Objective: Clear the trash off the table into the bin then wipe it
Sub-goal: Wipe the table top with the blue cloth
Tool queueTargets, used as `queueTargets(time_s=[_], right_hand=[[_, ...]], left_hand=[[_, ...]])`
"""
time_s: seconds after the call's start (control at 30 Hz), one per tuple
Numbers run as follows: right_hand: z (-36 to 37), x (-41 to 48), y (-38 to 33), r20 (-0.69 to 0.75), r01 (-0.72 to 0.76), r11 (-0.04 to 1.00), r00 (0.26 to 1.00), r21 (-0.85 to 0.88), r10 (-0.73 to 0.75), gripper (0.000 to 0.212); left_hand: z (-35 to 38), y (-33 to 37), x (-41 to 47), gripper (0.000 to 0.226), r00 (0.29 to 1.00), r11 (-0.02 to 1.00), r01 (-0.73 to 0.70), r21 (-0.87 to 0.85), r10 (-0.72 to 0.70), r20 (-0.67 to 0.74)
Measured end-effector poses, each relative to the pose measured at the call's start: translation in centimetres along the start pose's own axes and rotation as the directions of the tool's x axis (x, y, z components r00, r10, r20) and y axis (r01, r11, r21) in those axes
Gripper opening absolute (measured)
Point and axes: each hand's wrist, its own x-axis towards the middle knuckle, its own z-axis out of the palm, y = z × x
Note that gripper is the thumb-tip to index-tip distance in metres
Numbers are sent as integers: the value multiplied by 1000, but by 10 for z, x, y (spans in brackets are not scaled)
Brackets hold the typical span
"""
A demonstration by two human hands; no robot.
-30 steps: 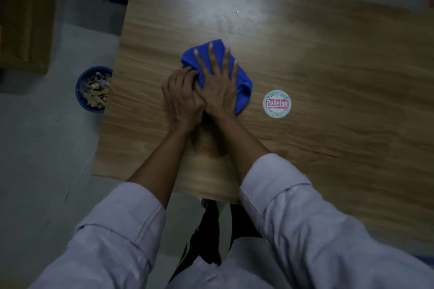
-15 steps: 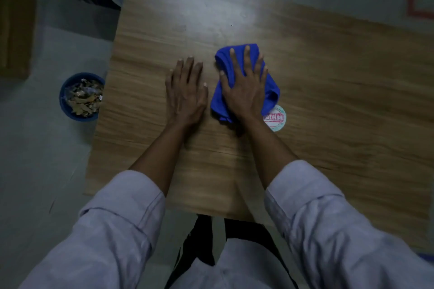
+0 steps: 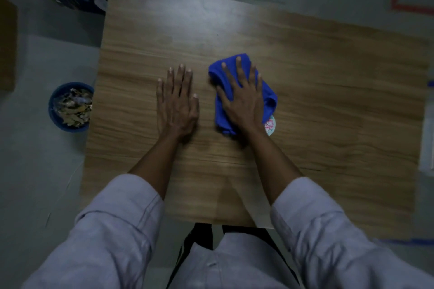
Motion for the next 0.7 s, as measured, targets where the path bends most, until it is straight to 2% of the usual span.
queueTargets(time_s=[0.1,0.17,0.37,0.47,0.6,0.7], right_hand=[[-8,41,15,14,-116,993,993,3,116,63],[-9,69,6,11,-112,994,994,3,112,63],[11,84,-50,-8,124,991,992,46,-124,63],[12,59,-48,5,173,983,985,57,-174,64],[0,26,-11,56,8,1000,998,1,-8,65],[-11,50,10,59,-108,994,992,-30,109,64]], left_hand=[[0,3,-3,67,1000,1000,11,23,-11,-5],[1,4,-3,67,1000,1000,18,22,-18,-14],[-2,1,1,73,1000,998,12,54,-12,0],[-3,1,0,71,1000,999,20,36,-19,-8],[-7,6,-1,71,999,999,51,-8,-51,9],[-16,6,16,66,998,997,58,42,-60,31]])
